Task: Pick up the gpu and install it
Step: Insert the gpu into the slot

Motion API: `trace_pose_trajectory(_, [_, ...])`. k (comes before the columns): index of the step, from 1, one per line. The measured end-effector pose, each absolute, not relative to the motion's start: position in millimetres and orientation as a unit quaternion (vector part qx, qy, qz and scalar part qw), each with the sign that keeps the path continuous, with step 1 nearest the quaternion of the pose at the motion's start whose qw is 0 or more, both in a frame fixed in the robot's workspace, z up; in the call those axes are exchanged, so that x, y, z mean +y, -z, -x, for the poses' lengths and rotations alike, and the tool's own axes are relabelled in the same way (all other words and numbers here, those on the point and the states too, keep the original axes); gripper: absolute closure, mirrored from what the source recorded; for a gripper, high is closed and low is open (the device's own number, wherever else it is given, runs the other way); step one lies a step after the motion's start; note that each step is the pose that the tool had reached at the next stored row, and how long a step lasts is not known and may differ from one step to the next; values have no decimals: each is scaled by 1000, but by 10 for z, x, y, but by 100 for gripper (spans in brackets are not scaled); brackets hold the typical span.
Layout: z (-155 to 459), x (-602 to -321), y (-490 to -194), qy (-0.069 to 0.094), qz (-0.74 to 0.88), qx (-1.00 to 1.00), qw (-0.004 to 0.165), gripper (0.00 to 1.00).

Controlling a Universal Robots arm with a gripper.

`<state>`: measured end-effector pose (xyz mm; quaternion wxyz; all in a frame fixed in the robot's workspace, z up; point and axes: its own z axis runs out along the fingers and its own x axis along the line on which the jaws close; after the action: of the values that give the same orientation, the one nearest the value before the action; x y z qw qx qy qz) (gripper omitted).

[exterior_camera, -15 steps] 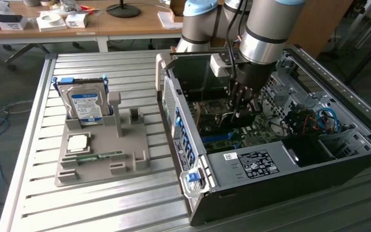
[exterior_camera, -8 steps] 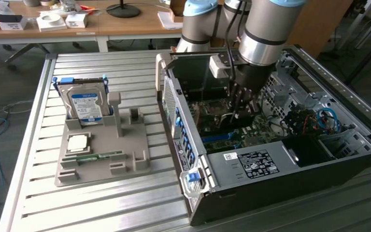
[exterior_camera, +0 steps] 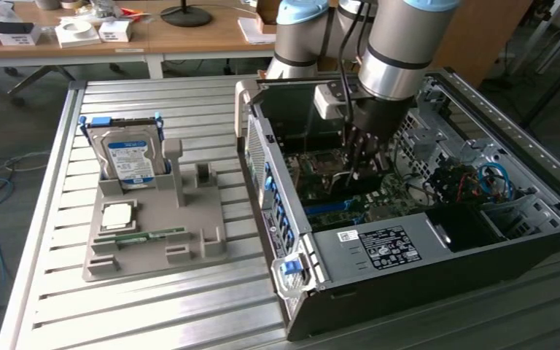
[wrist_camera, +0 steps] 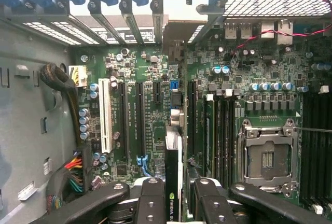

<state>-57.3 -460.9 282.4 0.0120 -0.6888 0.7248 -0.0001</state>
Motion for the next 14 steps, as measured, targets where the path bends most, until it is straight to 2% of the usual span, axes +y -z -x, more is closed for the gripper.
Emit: trace_pose_trajectory(14, [599, -4618, -2796, 0, 689, 725, 12, 74])
